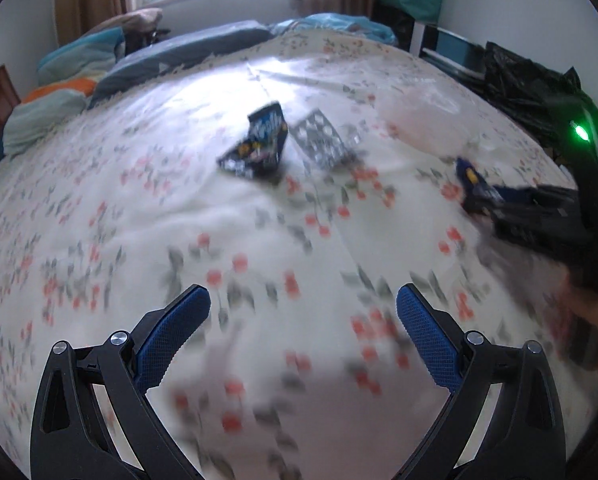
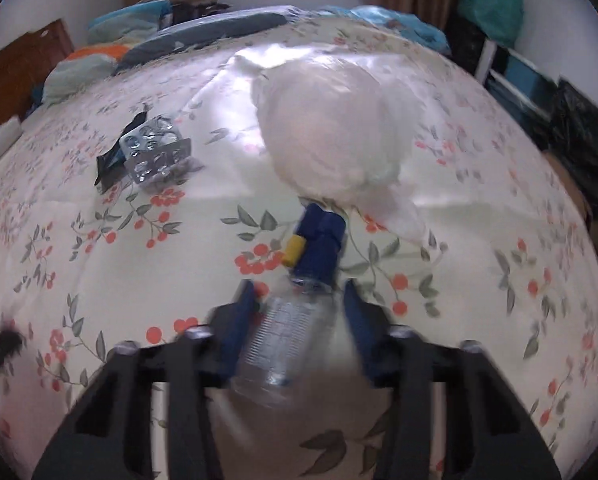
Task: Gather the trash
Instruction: 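Grasp the clear spray bottle with the right gripper while the left grasps the black candy wrapper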
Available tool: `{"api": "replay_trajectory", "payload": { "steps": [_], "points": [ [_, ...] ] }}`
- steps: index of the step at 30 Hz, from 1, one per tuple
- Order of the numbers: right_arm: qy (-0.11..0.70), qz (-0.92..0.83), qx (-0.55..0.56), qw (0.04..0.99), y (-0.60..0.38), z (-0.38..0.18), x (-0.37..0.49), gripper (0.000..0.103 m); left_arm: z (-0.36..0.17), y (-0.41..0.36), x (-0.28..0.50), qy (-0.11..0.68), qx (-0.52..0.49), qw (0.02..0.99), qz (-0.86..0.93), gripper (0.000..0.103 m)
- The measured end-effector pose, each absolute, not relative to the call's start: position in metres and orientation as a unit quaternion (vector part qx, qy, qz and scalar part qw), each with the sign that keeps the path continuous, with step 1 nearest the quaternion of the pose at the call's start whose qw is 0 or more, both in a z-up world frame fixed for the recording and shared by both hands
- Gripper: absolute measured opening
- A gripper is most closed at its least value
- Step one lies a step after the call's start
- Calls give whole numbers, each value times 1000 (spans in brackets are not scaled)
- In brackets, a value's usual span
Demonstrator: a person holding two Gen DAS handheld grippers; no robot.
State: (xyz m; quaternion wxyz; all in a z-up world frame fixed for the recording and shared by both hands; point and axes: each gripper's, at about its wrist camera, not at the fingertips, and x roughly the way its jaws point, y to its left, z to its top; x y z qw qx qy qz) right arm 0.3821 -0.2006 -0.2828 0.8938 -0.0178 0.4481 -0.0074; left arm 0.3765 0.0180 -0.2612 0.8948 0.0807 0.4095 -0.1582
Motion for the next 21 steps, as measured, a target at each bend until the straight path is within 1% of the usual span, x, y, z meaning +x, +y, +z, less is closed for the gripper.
{"api": "replay_trajectory", "payload": {
  "steps": [2,5,7,11,16,21],
  "points": [
    [444,1,-28,895,-202,-283,378,34,-261,15,400,400,81,900,-153,97],
    [435,10,-45,899,-203,-282,364,33,-262,11,432,408,49,897,-161,97],
    [430,13,-40,902,-208,-285,358,33,-263,6,447,406,46,898,-161,97],
    [421,17,-33,906,-208,-287,356,33,-268,-4,471,398,70,902,-150,97],
    [419,26,-18,907,-213,-288,357,33,-276,-12,486,396,135,899,-126,97],
    [416,27,-19,909,-212,-289,357,33,-283,-4,492,400,137,898,-126,97]
  ]
}}
